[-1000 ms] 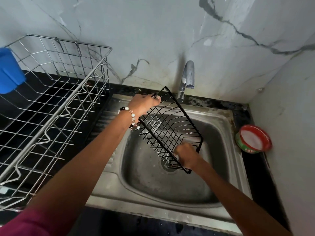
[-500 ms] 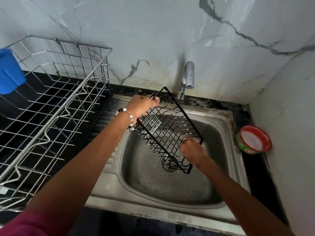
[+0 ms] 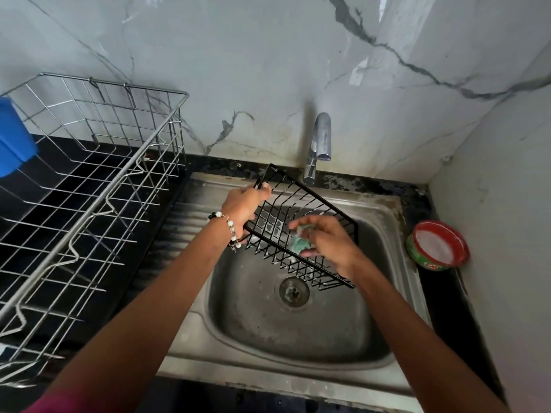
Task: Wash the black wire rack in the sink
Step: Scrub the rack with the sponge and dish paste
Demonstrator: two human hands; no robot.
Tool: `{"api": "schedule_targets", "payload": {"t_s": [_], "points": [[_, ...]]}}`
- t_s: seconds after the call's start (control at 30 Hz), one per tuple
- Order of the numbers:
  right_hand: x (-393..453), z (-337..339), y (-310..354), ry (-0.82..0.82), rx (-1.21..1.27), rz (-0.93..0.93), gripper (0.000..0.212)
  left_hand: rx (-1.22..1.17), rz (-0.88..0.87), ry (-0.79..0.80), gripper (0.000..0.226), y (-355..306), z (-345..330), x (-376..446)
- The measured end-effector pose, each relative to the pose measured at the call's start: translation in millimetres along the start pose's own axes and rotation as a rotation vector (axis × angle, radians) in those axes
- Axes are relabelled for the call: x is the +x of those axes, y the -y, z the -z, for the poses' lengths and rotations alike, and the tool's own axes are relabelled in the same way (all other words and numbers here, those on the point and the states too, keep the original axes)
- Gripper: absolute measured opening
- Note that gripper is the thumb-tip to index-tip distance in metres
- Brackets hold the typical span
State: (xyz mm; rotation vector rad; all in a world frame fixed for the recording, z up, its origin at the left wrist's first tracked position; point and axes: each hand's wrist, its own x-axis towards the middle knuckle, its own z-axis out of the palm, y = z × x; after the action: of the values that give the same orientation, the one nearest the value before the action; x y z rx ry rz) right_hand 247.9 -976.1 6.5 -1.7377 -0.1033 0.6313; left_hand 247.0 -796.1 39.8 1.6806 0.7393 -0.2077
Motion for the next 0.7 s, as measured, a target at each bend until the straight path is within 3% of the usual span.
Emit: {"api": "schedule_targets", "payload": {"t_s": [0.1, 0.17, 0.3, 0.37, 0.47, 0.6, 0.7], "points": [[0, -15, -1, 0.059, -0.091, 0.043, 0.017, -0.056, 0.01, 0.024, 0.029, -1, -3, 0], [8, -11, -6, -0.013, -0.168, 0.037, 0.016, -0.07, 0.013, 0.037, 0.023, -2, -1, 0], [35, 14, -19, -0.503, -0.542, 0.025, 0.018, -0.081, 0.008, 0.045, 0.022, -3, 3, 0], [45, 17, -26, -0.62, -0.643, -0.007, 0.017, -0.098, 0.011, 0.052, 0.028, -2, 1, 0], [54, 0, -28, -0.47, -0.735, -0.026, 0.016, -0.128, 0.015, 0.05, 0.033, 0, -3, 2], [53, -9, -21, -0.247, -0.797, 0.097, 0.018, -0.14, -0.007, 0.008, 0.027, 2, -1, 8], [41, -8, -12, -0.002, -0.564, 0.161, 0.012, -0.144, 0.022, 0.013, 0.03, 5, -1, 8]]}}
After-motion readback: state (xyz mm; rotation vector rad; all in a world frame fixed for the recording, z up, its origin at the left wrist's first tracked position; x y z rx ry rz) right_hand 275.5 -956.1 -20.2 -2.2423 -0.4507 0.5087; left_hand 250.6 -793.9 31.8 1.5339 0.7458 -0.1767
